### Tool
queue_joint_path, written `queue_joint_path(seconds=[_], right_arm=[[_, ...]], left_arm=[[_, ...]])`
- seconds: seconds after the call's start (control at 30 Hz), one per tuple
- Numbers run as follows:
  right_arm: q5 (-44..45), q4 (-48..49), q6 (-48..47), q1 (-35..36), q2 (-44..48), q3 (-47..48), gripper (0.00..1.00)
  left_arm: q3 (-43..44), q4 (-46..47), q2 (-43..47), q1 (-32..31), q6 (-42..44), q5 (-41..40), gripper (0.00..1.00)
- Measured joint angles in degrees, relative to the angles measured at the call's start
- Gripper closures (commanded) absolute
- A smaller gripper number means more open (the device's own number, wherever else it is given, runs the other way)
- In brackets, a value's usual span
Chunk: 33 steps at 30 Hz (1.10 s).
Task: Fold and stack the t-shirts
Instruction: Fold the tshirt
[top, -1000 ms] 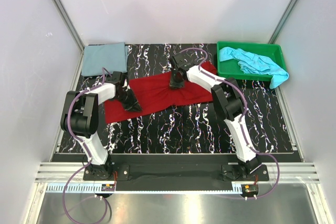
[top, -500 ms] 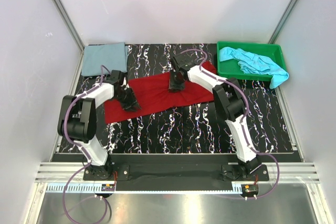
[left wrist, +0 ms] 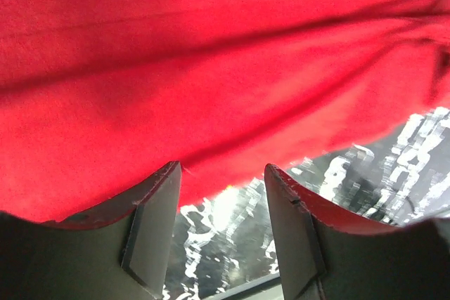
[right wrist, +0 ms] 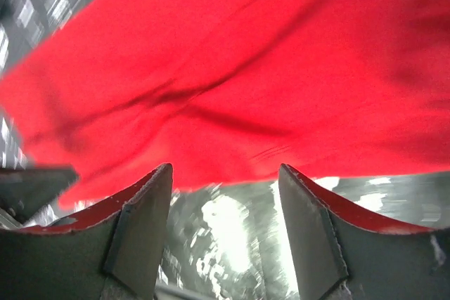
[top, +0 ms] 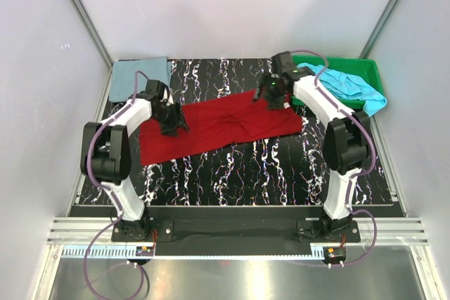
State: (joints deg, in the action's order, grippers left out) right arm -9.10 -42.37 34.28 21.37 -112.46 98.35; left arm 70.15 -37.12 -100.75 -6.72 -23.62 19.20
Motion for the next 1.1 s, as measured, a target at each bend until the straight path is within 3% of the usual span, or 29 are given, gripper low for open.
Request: queue_joint_path(seconds=[0.17,0.53,0.8,1.1], right_arm=[[3.85,-1.01,1.16,-5.46,-1.25,-0.90,0.31],[6.51,0.04,1.36,-3.67,-15.87,4.26,0.32],[7.17,0.59,-2.01,-3.41,-24.09,17.62,0.31],[6.43,-1.25,-6.75,-2.56,-39.17,43.25,0.31]], left_arm=[[0.22,-1.38,-7.80,1.90,1.09,1.64,0.44],[-8.66,0.02,-2.56,2.62,-2.64,6.12,0.45],[-19.02,2.10,4.79,1.22,-8.87,8.20,0.45],[-26.10,8.41,9.40,-9.09,-19.02,10.69,0.43]])
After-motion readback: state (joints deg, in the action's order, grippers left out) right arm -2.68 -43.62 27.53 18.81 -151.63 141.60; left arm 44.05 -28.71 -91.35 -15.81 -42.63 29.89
